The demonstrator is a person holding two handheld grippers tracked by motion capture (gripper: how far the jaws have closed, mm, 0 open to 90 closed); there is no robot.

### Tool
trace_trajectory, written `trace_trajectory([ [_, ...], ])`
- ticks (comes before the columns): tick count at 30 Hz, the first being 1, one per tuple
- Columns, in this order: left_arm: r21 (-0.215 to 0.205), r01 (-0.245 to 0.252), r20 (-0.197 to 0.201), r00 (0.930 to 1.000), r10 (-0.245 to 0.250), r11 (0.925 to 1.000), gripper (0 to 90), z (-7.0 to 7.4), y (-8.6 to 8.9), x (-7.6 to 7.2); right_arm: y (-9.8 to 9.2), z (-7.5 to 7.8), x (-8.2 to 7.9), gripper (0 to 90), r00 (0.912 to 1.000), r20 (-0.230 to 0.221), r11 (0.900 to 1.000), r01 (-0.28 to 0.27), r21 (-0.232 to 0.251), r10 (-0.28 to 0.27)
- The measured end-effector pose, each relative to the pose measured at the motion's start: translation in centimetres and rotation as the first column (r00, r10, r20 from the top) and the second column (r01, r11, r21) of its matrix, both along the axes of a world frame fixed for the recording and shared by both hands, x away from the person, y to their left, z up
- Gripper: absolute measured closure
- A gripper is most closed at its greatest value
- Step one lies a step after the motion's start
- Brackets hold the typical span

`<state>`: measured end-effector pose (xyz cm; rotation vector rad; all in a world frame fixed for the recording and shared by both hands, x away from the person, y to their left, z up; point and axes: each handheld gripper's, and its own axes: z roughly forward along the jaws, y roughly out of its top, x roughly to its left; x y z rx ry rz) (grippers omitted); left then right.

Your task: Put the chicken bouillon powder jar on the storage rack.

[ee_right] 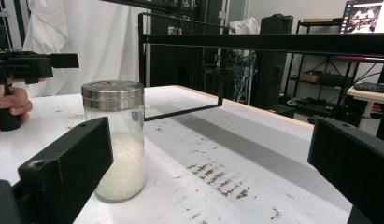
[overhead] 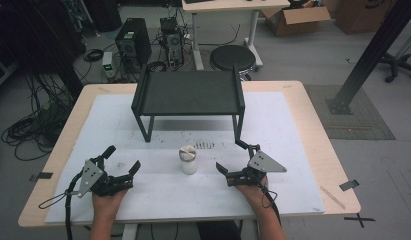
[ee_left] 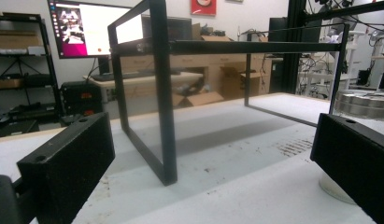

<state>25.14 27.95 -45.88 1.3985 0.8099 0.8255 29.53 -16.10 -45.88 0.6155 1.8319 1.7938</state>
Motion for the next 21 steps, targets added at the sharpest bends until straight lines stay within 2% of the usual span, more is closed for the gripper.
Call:
trace_trajectory([
  [9,-0.001,0.003,-0.010,0.9999,-0.003,1.0000,0.2,0.02,0.01,0.10,-0.22,-0.04,0.05,0.0,1.0000,-0.004,1.000,-0.001,0.022,0.001],
  [15,0.005,0.001,-0.020,0.9998,-0.001,1.0000,0.2,0.06,-0.04,0.20,-0.19,-0.02,0.09,0.0,1.0000,-0.005,1.000,0.000,0.020,0.000],
  [18,0.006,0.002,-0.021,0.9998,-0.002,1.0000,0.2,0.07,-0.06,0.22,-0.40,-0.04,0.23,0.0,0.9998,-0.020,0.999,0.002,0.041,-0.001],
  [19,0.009,0.001,-0.018,0.9998,-0.001,1.0000,0.2,0.06,-0.10,0.18,-0.66,-0.07,0.29,0.0,0.9995,-0.028,0.997,0.015,0.072,-0.013],
  [21,0.012,0.002,-0.017,0.9998,-0.002,0.9999,0.2,0.07,-0.11,0.18,-0.90,-0.11,0.29,0.0,0.9995,-0.027,0.995,0.015,0.098,-0.012],
])
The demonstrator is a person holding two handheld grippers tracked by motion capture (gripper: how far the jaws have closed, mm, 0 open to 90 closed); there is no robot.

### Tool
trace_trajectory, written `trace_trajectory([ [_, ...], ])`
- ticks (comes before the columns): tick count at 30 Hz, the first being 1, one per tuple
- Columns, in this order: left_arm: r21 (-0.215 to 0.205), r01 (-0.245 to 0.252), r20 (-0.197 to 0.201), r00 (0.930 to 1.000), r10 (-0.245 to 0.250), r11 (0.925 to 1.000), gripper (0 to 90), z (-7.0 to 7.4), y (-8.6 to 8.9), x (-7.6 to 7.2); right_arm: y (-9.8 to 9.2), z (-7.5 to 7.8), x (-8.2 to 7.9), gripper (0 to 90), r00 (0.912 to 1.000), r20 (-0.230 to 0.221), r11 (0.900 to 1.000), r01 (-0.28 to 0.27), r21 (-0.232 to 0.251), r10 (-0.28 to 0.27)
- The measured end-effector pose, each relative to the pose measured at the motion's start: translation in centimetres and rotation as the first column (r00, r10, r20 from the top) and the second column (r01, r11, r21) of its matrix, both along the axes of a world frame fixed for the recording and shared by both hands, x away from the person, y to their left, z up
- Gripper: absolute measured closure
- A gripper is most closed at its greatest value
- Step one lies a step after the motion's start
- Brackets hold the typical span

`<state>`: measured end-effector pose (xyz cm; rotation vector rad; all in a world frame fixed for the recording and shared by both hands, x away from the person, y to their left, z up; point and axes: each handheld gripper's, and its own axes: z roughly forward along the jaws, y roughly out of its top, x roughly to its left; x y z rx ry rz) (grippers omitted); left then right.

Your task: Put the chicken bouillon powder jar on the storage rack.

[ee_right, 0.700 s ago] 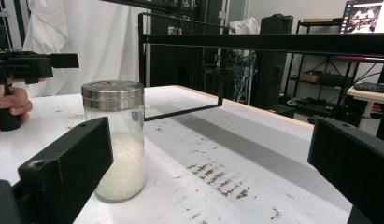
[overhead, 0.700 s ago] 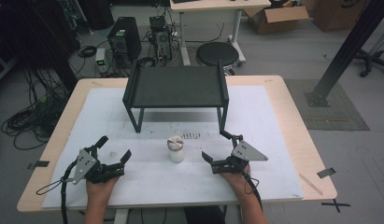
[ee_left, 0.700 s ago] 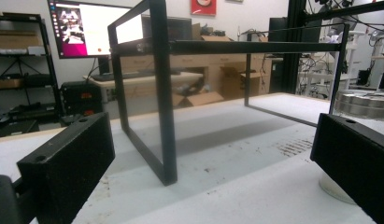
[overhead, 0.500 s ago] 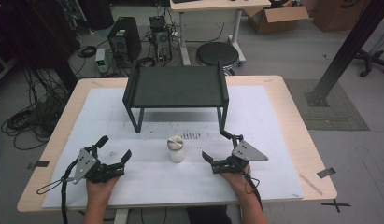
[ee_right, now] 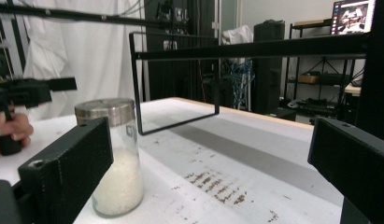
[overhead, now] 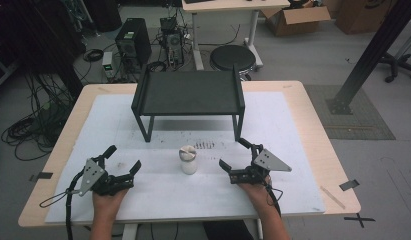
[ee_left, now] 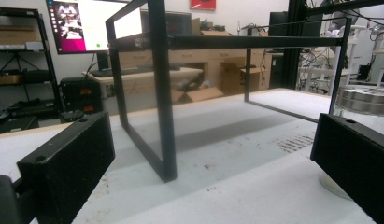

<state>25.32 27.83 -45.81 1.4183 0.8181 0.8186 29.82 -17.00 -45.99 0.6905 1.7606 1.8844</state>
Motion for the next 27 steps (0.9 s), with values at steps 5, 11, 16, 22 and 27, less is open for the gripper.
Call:
trace_trajectory([
  [5,0.002,0.001,0.005,1.0000,-0.001,1.0000,0.2,0.0,0.0,0.0,0.0,0.2,0.0,0.0,0.9989,-0.041,1.000,-0.024,-0.008,0.024],
  [11,0.001,0.002,0.002,1.0000,-0.002,1.0000,0.2,0.0,0.0,0.0,0.4,1.5,-0.3,0.0,0.9977,-0.038,0.997,-0.058,-0.049,0.057],
  [16,0.000,0.005,0.003,1.0000,-0.005,1.0000,0.2,0.0,0.0,0.0,0.9,3.0,-0.2,0.0,0.9950,-0.034,0.992,-0.097,-0.085,0.094],
  [22,0.000,0.005,0.002,1.0000,-0.005,1.0000,0.2,0.0,0.0,0.0,1.8,4.7,0.2,0.0,0.9890,-0.036,0.980,-0.147,-0.136,0.143],
  [27,-0.002,0.005,-0.002,1.0000,-0.005,1.0000,0.2,0.0,0.0,0.0,2.4,5.4,0.4,0.0,0.9831,-0.049,0.969,-0.182,-0.167,0.176],
])
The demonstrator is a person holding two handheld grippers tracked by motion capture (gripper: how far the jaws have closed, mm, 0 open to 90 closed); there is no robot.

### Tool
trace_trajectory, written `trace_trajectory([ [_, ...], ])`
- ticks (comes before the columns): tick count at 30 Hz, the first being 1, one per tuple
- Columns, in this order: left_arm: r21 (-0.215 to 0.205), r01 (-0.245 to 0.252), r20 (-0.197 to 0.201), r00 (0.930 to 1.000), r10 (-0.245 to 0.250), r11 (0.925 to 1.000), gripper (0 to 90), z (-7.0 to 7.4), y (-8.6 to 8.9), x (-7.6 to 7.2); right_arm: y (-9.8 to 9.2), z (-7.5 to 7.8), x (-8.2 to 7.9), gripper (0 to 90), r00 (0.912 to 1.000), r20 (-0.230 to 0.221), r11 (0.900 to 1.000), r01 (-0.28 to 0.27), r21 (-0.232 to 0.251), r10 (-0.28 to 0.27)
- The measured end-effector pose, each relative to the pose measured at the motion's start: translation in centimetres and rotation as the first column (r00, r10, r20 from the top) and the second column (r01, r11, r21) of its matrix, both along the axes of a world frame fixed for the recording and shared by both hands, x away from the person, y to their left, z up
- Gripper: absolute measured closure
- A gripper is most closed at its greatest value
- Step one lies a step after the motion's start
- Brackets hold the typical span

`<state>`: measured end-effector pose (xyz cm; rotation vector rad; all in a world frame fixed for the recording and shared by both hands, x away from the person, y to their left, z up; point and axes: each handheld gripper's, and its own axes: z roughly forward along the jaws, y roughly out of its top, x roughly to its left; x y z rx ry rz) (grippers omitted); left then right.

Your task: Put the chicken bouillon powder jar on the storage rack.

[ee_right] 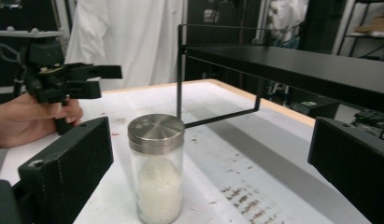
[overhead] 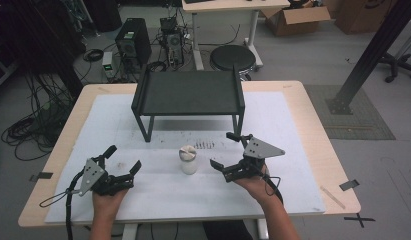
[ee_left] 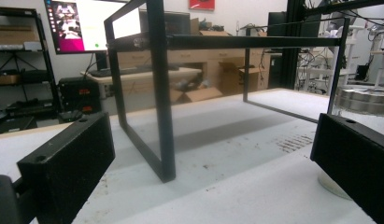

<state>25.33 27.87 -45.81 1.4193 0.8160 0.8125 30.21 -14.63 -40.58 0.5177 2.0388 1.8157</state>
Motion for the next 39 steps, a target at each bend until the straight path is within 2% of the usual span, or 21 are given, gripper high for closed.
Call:
trace_trajectory([
  [3,0.000,-0.001,0.001,1.0000,0.001,1.0000,0.2,0.0,0.0,0.0,0.7,0.6,0.1,0.0,0.9995,-0.005,0.999,-0.032,-0.033,0.032],
  [7,0.000,-0.001,0.001,1.0000,0.001,1.0000,0.2,0.0,0.0,0.0,1.2,0.9,0.3,0.0,0.9986,-0.011,0.997,-0.053,-0.050,0.052],
  [8,0.000,-0.001,0.002,1.0000,0.001,1.0000,0.2,0.0,0.0,0.0,1.6,1.0,0.4,0.0,0.9976,-0.019,0.995,-0.068,-0.068,0.067],
  [16,0.000,0.000,0.003,1.0000,0.000,1.0000,0.2,0.0,0.0,0.0,2.8,1.2,0.7,0.0,0.9936,-0.042,0.988,-0.109,-0.114,0.105],
  [21,-0.001,0.000,0.003,1.0000,0.000,1.0000,0.2,0.0,0.0,0.0,3.8,1.2,1.0,0.0,0.9881,-0.077,0.980,-0.143,-0.140,0.133],
  [29,0.001,0.000,0.005,1.0000,0.000,1.0000,0.2,0.0,0.0,0.0,5.2,1.0,1.5,0.0,0.9827,-0.102,0.970,-0.170,-0.175,0.154],
  [39,0.000,0.001,0.003,1.0000,-0.001,1.0000,0.2,0.0,0.0,0.0,6.0,0.5,1.9,0.0,0.9807,-0.127,0.962,-0.173,-0.209,0.148],
])
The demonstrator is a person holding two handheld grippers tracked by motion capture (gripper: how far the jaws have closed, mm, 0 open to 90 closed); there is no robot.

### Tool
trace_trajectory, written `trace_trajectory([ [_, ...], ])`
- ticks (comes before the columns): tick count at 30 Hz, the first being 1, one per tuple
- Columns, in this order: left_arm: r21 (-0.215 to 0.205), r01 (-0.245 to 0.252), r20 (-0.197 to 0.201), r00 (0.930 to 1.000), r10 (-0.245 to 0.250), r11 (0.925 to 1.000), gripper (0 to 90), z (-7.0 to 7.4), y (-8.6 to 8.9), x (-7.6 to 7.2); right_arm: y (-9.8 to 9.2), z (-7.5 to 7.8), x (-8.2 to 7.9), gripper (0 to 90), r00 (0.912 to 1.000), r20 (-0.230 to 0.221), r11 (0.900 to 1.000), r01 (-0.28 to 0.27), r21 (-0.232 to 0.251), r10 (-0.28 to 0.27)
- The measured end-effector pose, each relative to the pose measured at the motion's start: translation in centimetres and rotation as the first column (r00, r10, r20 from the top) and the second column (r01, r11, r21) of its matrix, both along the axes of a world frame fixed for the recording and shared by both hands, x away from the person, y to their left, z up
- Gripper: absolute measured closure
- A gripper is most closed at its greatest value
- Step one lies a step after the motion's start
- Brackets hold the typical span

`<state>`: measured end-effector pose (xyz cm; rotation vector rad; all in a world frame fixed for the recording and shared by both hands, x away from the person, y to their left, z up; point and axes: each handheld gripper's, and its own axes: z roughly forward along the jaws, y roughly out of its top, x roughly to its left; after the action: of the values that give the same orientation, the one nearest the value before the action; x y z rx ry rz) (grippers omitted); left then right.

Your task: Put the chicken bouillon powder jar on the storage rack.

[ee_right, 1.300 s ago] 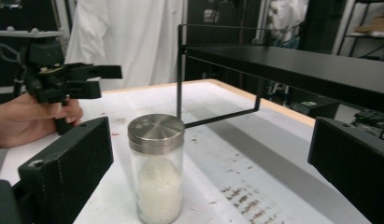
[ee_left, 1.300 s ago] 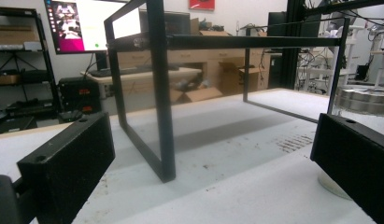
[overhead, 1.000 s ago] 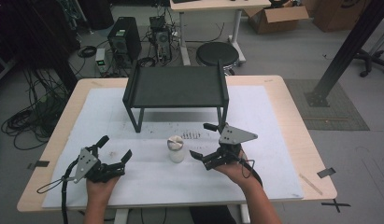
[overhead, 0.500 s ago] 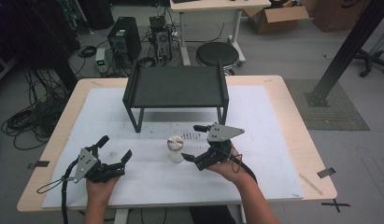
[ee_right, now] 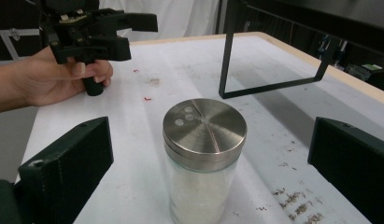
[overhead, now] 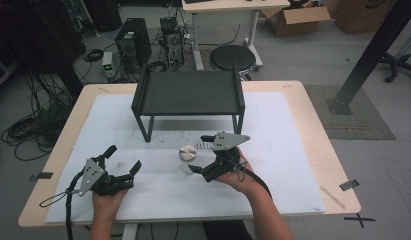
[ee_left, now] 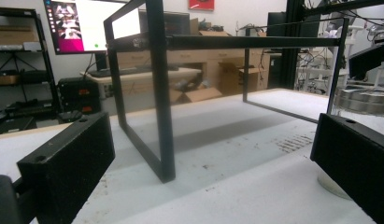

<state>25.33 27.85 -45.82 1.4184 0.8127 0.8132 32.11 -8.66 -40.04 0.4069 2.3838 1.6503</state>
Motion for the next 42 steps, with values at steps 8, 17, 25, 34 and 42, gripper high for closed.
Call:
trace_trajectory([
  [8,0.001,0.000,-0.001,1.0000,0.000,1.0000,0.2,0.0,0.0,0.0,0.6,-0.6,0.4,0.1,0.9999,-0.014,0.999,-0.004,-0.036,0.004],
  [17,0.001,0.000,-0.001,1.0000,0.000,1.0000,0.2,0.0,0.0,0.0,0.8,-0.9,0.6,0.3,0.9996,-0.027,0.999,0.003,-0.046,-0.004],
  [25,0.001,0.001,-0.001,1.0000,-0.001,1.0000,0.2,0.0,0.0,0.0,1.3,-1.4,0.8,0.6,0.9991,-0.041,0.998,0.008,-0.061,-0.010],
  [34,0.000,0.002,-0.003,1.0000,-0.002,1.0000,0.3,0.0,0.0,0.0,1.8,-2.2,1.1,2.3,0.9965,-0.078,0.995,0.022,-0.094,-0.030],
  [42,-0.002,0.002,-0.003,1.0000,-0.002,1.0000,0.3,0.0,0.0,0.0,2.0,-2.5,1.2,6.2,0.9961,-0.086,0.996,0.013,-0.086,-0.020],
])
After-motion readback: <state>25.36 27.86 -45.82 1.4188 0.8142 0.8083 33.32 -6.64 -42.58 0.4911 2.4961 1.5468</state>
